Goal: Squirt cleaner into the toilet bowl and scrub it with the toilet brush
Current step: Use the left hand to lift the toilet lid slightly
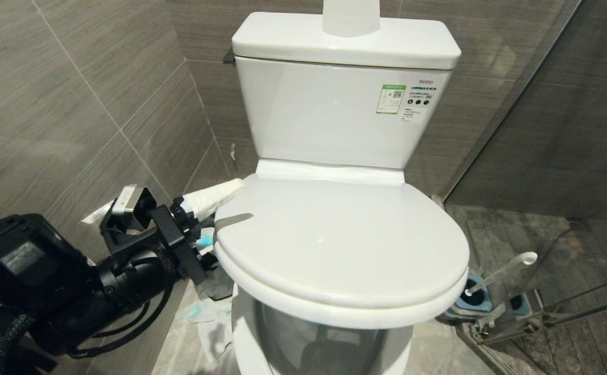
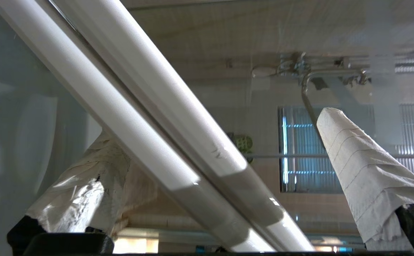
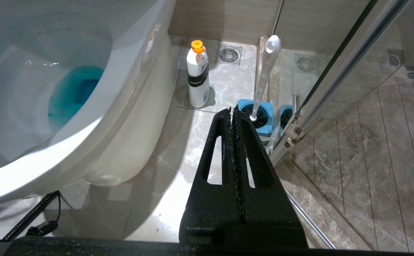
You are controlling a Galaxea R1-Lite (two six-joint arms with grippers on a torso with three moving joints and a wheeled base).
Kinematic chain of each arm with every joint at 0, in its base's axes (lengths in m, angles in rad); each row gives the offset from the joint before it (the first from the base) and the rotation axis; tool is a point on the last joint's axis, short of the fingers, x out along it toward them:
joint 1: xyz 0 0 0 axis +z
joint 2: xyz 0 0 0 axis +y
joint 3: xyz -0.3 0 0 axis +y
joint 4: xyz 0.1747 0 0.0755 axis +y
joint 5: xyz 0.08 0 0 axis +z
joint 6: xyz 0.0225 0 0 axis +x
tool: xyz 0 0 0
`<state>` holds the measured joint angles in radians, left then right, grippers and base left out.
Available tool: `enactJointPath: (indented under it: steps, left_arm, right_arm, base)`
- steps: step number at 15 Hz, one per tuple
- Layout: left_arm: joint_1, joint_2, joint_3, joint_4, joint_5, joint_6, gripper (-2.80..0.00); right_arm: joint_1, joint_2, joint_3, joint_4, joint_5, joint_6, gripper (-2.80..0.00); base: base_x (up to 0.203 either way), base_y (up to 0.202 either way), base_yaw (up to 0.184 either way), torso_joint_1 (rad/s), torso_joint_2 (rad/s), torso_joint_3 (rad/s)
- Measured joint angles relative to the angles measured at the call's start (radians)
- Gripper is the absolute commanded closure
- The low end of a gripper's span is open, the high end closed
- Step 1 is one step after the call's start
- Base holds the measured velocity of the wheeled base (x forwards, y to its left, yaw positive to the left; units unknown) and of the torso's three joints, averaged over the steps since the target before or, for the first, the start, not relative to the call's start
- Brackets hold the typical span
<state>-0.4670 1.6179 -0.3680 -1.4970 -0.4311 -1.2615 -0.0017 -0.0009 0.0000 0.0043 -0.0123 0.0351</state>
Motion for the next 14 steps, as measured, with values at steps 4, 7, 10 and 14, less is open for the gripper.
enactJointPath:
  steps: [4,7,10,14]
  left_arm:
    - [0.000,-0.003,-0.036,0.000,0.025,0.000,-2.80]
    - [0.000,-0.003,-0.075,0.000,0.049,0.003,-2.80]
    - [0.000,0.001,-0.104,0.000,0.051,0.000,-2.80]
    - [-0.003,0.014,-0.141,-0.001,0.053,-0.002,-2.80]
  right_arm:
    - [0.000,0.000,0.000,0.000,0.000,-0.001,0.00]
    - [0.000,0.000,0.000,0.000,0.000,0.000,0.00]
    - [0.000,0.000,0.000,0.000,0.000,0.000,0.00]
    - [0.000,0.000,0.000,0.000,0.000,0.000,0.00]
  base:
    - [0.000,0.000,0.000,0.000,0.00,0.000]
    - [0.000,0.000,0.000,0.000,0.00,0.000]
    - [0.000,0.000,0.000,0.000,0.00,0.000]
    - [0.000,0.000,0.000,0.000,0.00,0.000]
